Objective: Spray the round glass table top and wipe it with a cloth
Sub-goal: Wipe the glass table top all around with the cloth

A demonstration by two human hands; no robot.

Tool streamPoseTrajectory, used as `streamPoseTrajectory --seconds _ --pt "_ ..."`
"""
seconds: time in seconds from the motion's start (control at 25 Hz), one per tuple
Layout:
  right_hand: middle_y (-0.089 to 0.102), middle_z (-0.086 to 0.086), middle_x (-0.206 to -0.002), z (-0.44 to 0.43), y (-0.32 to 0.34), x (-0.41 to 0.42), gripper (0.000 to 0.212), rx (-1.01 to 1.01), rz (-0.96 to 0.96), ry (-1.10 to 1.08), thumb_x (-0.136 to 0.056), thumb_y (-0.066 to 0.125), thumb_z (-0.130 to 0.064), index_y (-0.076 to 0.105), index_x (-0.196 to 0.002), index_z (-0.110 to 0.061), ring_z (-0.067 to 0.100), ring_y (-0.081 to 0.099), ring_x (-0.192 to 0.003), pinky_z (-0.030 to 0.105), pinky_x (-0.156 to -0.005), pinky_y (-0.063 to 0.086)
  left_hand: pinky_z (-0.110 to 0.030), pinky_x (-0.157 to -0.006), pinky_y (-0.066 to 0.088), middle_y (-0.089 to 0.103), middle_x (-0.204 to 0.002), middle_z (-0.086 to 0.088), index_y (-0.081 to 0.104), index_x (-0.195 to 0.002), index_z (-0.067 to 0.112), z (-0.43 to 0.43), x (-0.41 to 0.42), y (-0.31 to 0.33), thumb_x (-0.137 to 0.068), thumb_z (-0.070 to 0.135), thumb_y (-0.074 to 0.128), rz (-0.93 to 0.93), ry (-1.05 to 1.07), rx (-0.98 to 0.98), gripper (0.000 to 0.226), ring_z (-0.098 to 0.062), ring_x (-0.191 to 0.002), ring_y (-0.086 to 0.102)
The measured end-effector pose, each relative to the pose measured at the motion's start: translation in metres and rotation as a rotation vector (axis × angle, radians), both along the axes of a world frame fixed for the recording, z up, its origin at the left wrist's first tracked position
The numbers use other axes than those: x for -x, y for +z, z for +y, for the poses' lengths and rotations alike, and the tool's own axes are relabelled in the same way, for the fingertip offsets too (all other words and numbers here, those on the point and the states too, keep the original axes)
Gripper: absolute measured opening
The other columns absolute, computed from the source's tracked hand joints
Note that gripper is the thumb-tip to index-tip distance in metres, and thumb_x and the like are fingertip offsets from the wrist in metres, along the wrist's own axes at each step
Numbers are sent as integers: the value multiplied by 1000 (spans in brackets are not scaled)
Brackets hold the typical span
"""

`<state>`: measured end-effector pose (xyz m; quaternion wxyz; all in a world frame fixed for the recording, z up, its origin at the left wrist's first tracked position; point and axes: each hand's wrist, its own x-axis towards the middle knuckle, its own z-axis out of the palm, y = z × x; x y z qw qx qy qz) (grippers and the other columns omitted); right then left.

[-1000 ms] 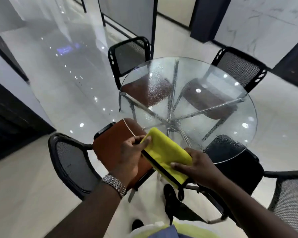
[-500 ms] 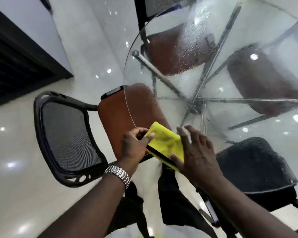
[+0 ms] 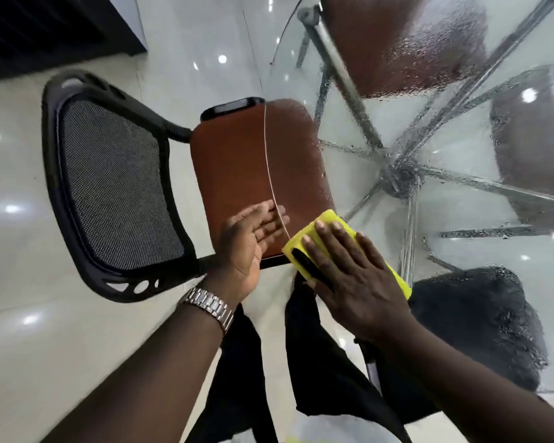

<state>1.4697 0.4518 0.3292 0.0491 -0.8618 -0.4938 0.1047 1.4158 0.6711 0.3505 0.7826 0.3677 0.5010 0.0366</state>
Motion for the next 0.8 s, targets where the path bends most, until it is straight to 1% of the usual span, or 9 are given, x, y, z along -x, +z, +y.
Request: streamPoseTrajectory --seconds 0.08,0.24,0.36,0.44,0.52,0.56,0.64,0.72,0.8 --pt "10 2 -180 7 3 -4 64 37 -11 1 -113 40 -50 24 -171 -27 21 9 -167 50 -133 19 -42 -99 56 75 -117 -18 65 -122 3 6 1 -2 -104 21 55 -16 -44 33 27 -31 -111 73" --pt "8 6 -180 65 -2 -31 64 34 -50 -41 -115 35 -47 20 -172 -22 22 5 -167 50 -133 16 -30 -85 60 75 -112 -13 67 -123 4 17 2 -7 -106 47 43 -30 -75 115 52 -20 -102 71" --pt "7 4 -181 91 -6 -50 64 13 -64 -51 -115 32 -47 17 -172 -22 20 3 -167 48 -134 14 -32 -90 59 75 -113 -15 66 -127 1 20 2 -9 -106 59 31 -42 -96 120 71 -23 -106 71" --pt "6 1 -181 90 -6 -39 64 -18 -32 -207 -115 32 -47 16 -172 -25 18 3 -167 46 -134 14 -37 -98 57 73 -121 -19 65 -128 0 21 2 -8 -105 63 28 -46 -112 116 77 -28 -115 70" --pt "2 1 -181 79 -7 -18 66 -15 4 -381 -115 32 -47 12 -173 -25 18 0 -167 44 -135 10 -36 -97 57 72 -124 -19 65 -127 2 20 2 -5 -104 65 27 -44 -106 137 77 -28 -117 69" --pt "1 2 -181 72 -7 -13 66 -6 -4 -353 -115 33 -47 11 -173 -24 19 0 -167 45 -135 10 -34 -92 58 73 -123 -16 65 -127 3 18 2 -3 -104 65 27 -39 -105 150 76 -26 -115 70" --pt "6 4 -181 57 -6 -32 66 13 -51 -119 -115 37 -46 15 -172 -22 21 3 -167 48 -133 16 -31 -87 55 73 -123 -12 64 -131 5 13 0 -3 -104 65 28 -25 -105 169 75 -20 -111 69" --pt "11 4 -180 52 -4 -71 64 16 -95 12 -115 37 -47 20 -172 -22 20 8 -167 47 -132 20 -35 -92 54 73 -122 -11 63 -133 5 11 -2 -9 -104 62 34 -14 -79 183 71 -19 -108 70" --pt "8 2 -181 55 -7 -95 64 -2 -94 -167 -115 34 -48 17 -172 -25 18 7 -167 45 -133 17 -38 -92 59 73 -113 -10 64 -128 3 10 -4 -16 -103 47 52 -19 -62 156 52 -19 -102 72"
